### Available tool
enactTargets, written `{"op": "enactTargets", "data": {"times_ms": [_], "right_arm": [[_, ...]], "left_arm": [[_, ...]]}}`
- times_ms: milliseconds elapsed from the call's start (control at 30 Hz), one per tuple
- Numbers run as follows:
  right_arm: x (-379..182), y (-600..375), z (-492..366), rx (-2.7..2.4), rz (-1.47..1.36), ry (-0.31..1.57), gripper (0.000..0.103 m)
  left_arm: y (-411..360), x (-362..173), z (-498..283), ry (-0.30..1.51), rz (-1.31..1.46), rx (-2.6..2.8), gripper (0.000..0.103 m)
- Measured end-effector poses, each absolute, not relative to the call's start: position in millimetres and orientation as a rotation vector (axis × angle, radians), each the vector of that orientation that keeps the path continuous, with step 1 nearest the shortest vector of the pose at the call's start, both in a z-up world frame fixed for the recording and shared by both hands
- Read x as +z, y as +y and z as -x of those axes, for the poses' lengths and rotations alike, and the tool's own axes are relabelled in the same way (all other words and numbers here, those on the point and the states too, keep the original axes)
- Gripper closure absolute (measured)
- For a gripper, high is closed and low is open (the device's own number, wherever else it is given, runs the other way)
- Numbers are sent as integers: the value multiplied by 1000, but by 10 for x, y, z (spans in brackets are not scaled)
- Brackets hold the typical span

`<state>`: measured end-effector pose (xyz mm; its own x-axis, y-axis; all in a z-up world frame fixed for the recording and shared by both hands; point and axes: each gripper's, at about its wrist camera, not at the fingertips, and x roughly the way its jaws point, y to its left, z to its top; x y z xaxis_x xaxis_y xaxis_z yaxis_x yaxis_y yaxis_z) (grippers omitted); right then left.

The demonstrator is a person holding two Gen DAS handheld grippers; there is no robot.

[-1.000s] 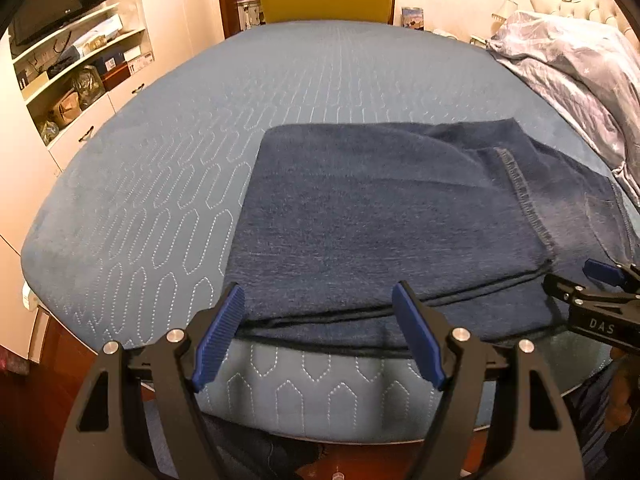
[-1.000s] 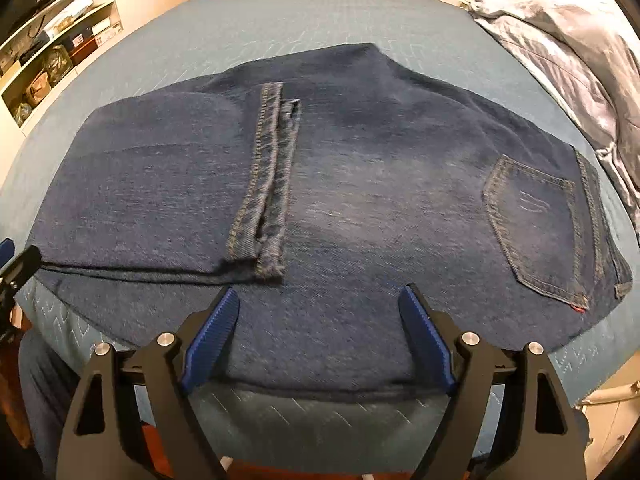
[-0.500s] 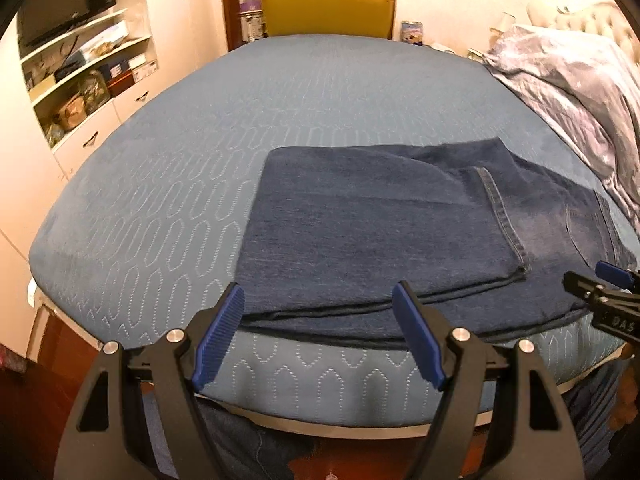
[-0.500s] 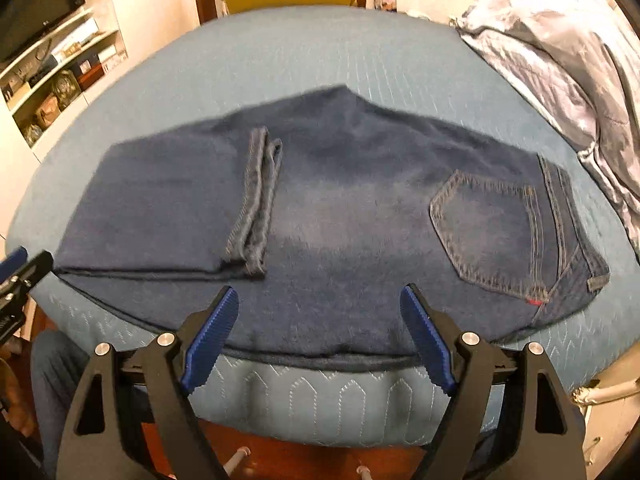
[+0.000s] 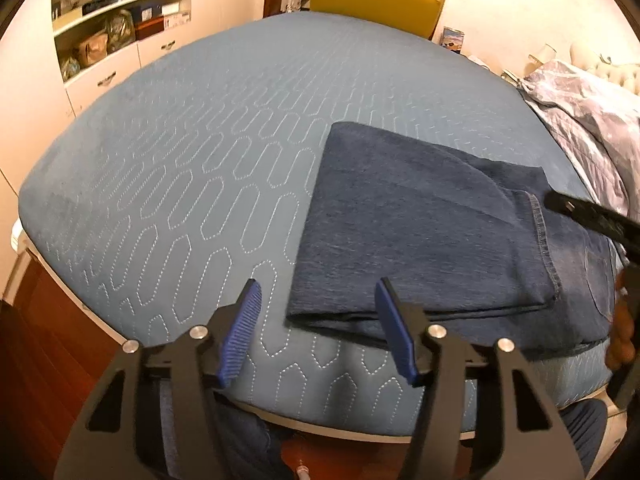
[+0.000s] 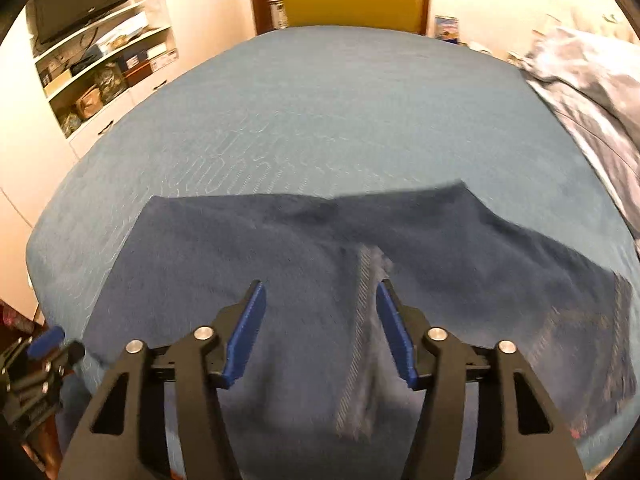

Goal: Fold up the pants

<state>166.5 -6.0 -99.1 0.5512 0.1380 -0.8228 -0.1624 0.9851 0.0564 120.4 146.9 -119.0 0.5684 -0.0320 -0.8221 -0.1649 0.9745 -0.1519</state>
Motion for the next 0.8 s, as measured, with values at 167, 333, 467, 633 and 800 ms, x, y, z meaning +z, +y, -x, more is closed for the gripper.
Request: {"op": "enactTargets", "data": {"times_ms": [167,333,467,633,800], "right_arm": [[-1409,13,-2075,154,97,1058,60],[-1528,64,-2074,140,172,1024,66],[-1502,123,-2104,122,179,1045,65],[-1239,294,-2126,126,198,1035,42],[-838,902,-2211,380,146,1142,24]], "left_arm": [[1671,-1340,-1195,981,317,80,44],[1780,-1494,-1205,968,408,4,45],[1784,-1512,-1191,956,448,-49,61],[1816,-1574,-1178,964,540,-90,70],[1963,-1506,-1113,924,649,-156,94]]}}
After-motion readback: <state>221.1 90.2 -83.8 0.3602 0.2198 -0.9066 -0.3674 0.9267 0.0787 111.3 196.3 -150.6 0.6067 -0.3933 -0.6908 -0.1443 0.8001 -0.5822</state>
